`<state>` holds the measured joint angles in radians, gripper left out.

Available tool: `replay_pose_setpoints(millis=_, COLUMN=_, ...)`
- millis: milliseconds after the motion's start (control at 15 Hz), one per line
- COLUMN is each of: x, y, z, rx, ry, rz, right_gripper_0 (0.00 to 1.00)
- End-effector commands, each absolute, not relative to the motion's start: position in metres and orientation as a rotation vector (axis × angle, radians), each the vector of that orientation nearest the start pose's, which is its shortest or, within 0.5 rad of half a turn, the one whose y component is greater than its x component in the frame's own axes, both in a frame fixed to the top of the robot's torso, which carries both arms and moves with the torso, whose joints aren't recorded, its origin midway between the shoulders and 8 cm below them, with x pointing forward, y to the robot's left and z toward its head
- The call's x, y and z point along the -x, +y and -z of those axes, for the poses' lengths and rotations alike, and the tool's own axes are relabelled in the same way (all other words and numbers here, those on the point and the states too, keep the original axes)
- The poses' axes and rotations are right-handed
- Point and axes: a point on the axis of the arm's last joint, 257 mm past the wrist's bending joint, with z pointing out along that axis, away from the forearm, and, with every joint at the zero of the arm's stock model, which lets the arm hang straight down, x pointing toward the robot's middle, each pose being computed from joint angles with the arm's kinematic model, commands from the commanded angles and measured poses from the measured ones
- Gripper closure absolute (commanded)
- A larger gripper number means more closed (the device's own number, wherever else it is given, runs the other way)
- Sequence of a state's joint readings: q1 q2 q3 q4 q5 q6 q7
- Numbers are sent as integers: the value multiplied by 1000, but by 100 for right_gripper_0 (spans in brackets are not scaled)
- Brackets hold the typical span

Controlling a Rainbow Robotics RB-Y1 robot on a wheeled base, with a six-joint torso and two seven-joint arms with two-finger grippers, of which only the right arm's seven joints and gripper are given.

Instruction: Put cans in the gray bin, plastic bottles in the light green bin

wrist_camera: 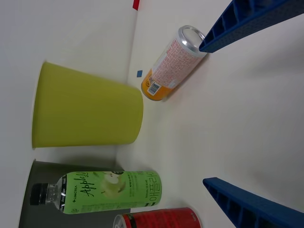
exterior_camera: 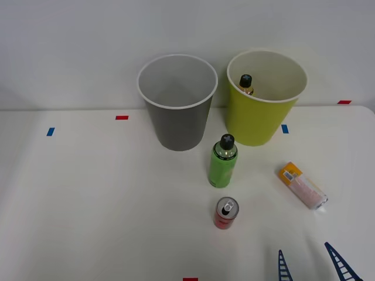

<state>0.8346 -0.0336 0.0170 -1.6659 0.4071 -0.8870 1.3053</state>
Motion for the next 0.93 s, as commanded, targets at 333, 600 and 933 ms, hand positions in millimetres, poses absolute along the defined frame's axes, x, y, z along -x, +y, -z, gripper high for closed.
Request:
replay_pose_setpoints(millis=333, x=-250, y=-240, z=292, rx=197, ry=1443, rz=44, right_gripper_0=10)
replay_pose_setpoints(millis=600, x=-250, y=-240, z=292, rx=197, ry=1443, rz=44, right_gripper_0=10)
replay_pose_setpoints(millis=933, x=-250, y=-240, z=292, rx=197, ry=1443, rz=44, right_gripper_0=10)
